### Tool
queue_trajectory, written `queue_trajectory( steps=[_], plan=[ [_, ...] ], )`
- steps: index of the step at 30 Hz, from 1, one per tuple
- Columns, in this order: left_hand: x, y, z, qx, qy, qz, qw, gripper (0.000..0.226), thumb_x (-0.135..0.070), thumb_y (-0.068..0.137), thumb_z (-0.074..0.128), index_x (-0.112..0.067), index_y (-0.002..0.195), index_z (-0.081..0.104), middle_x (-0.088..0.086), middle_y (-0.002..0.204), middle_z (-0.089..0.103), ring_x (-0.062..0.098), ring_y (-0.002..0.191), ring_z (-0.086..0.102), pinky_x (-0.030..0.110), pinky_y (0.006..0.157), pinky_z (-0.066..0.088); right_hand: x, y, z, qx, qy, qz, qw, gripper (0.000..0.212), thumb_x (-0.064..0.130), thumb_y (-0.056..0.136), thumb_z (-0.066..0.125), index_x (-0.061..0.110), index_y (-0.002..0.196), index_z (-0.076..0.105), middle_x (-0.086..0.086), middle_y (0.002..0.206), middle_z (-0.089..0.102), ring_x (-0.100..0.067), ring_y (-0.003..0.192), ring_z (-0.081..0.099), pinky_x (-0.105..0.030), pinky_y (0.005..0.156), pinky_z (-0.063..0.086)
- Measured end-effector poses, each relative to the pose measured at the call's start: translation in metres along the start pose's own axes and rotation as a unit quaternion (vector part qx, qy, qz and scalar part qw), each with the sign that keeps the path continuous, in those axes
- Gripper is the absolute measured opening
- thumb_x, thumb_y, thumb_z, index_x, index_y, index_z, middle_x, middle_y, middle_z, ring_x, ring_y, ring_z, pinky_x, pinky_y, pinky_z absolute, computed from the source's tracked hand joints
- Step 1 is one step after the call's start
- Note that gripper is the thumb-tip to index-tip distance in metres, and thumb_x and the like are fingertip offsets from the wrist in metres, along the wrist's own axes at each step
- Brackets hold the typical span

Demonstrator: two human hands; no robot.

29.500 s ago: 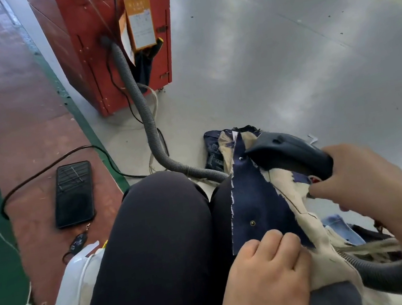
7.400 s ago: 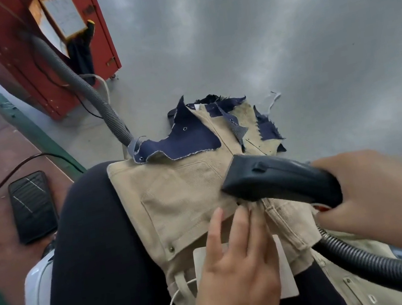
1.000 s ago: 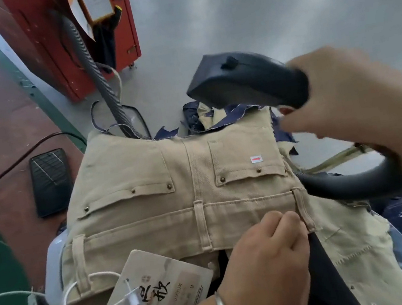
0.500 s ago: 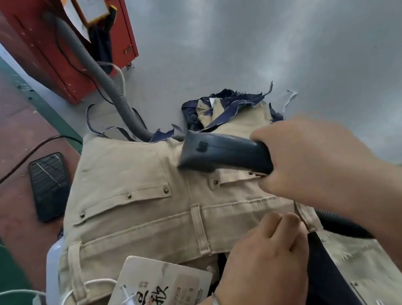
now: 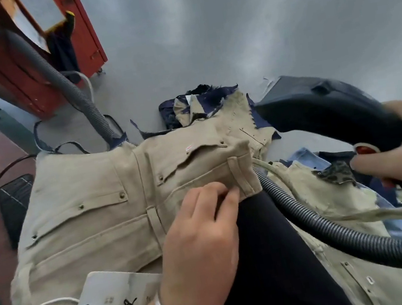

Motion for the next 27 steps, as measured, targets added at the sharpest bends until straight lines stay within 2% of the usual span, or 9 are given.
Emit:
queue_trajectory(
  steps=[5,8,9,11,15,18,22,24,27],
  plan=[
    [-0.019,-0.008,0.012,0.035,-0.011,0.032,0.999,0.034,-0.025,0.084,0.065,-0.009,0.113,0.068,0.003,0.096,0.062,0.022,0.084,0.057,0.035,0.073,0.050,0.012,-0.015,0.015,0.060,-0.036,-0.032,0.997,0.048,0.056,0.042,0.053,0.041,0.088,0.060,0.010,0.052,0.062,-0.012,0.041,0.058,-0.039,0.036,0.044],
    [-0.020,-0.006,0.013,0.027,0.003,0.033,0.999,0.027,-0.023,0.085,0.065,-0.009,0.108,0.070,0.002,0.093,0.063,0.023,0.080,0.056,0.035,0.072,0.049,0.027,-0.014,0.033,0.096,-0.085,-0.069,0.989,0.044,0.057,0.043,0.046,0.050,0.086,0.055,0.026,0.056,0.059,-0.006,0.050,0.057,-0.030,0.042,0.040],
    [-0.020,-0.006,0.013,0.021,0.008,0.033,0.999,0.025,-0.021,0.086,0.065,-0.008,0.106,0.071,0.003,0.091,0.063,0.023,0.078,0.057,0.036,0.070,0.049,0.030,-0.012,0.045,0.127,-0.119,-0.073,0.982,0.039,0.056,0.046,0.048,0.053,0.084,0.053,0.035,0.059,0.056,-0.006,0.048,0.055,-0.027,0.043,0.036],
    [-0.021,-0.005,0.013,0.014,0.015,0.035,0.999,0.023,-0.019,0.087,0.063,-0.007,0.104,0.072,0.004,0.089,0.064,0.023,0.077,0.057,0.037,0.068,0.049,0.028,0.002,0.066,0.164,-0.135,-0.061,0.975,0.019,0.046,0.058,0.061,0.043,0.076,0.056,0.044,0.060,0.052,-0.003,0.043,0.051,-0.022,0.044,0.032],
    [-0.019,-0.003,0.015,0.019,0.006,0.032,0.999,0.028,-0.021,0.086,0.062,-0.008,0.110,0.070,0.002,0.092,0.063,0.020,0.082,0.057,0.030,0.076,0.047,0.022,0.038,0.076,0.179,0.004,-0.037,0.983,0.015,0.016,0.070,0.071,0.019,0.073,0.057,0.003,0.043,0.057,-0.012,0.035,0.054,-0.025,0.040,0.043],
    [-0.015,-0.002,0.016,0.042,-0.008,0.018,0.999,0.035,-0.030,0.082,0.062,-0.012,0.112,0.069,-0.002,0.093,0.060,0.016,0.085,0.054,0.025,0.081,0.043,0.019,0.055,0.079,0.219,0.070,-0.019,0.973,0.017,0.003,0.067,0.072,0.013,0.071,0.059,-0.005,0.046,0.056,-0.021,0.039,0.055,-0.030,0.043,0.048],
    [-0.013,0.002,0.017,0.058,-0.012,-0.003,0.998,0.034,-0.033,0.078,0.064,-0.017,0.108,0.068,-0.005,0.090,0.059,0.016,0.082,0.053,0.025,0.076,0.043,0.007,0.058,0.068,0.241,0.103,-0.013,0.965,0.022,0.003,0.059,0.078,0.012,0.065,0.059,-0.009,0.046,0.057,-0.021,0.037,0.054,-0.023,0.038,0.043],
    [-0.012,0.004,0.016,0.052,0.000,-0.007,0.999,0.028,-0.027,0.076,0.065,-0.016,0.102,0.068,-0.003,0.086,0.060,0.018,0.079,0.055,0.029,0.072,0.044,-0.003,0.055,0.057,0.211,0.120,-0.005,0.970,0.021,0.009,0.052,0.081,0.013,0.064,0.064,-0.011,0.046,0.059,-0.021,0.037,0.055,-0.024,0.038,0.043],
    [-0.015,0.003,0.013,0.039,0.025,0.004,0.999,0.019,-0.015,0.074,0.065,-0.015,0.093,0.069,-0.002,0.081,0.061,0.020,0.073,0.055,0.032,0.068,0.046,-0.035,0.069,0.024,0.068,0.144,0.045,0.986,0.016,0.008,0.057,0.076,0.022,0.058,0.067,-0.010,0.045,0.060,-0.021,0.035,0.053,-0.029,0.040,0.046]
  ],
)
Point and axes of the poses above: each hand's wrist, its own y-axis towards the middle knuckle, its own z-axis out of the palm, x = y × z, the point moved 8 cm from there along y, towards the middle knuckle
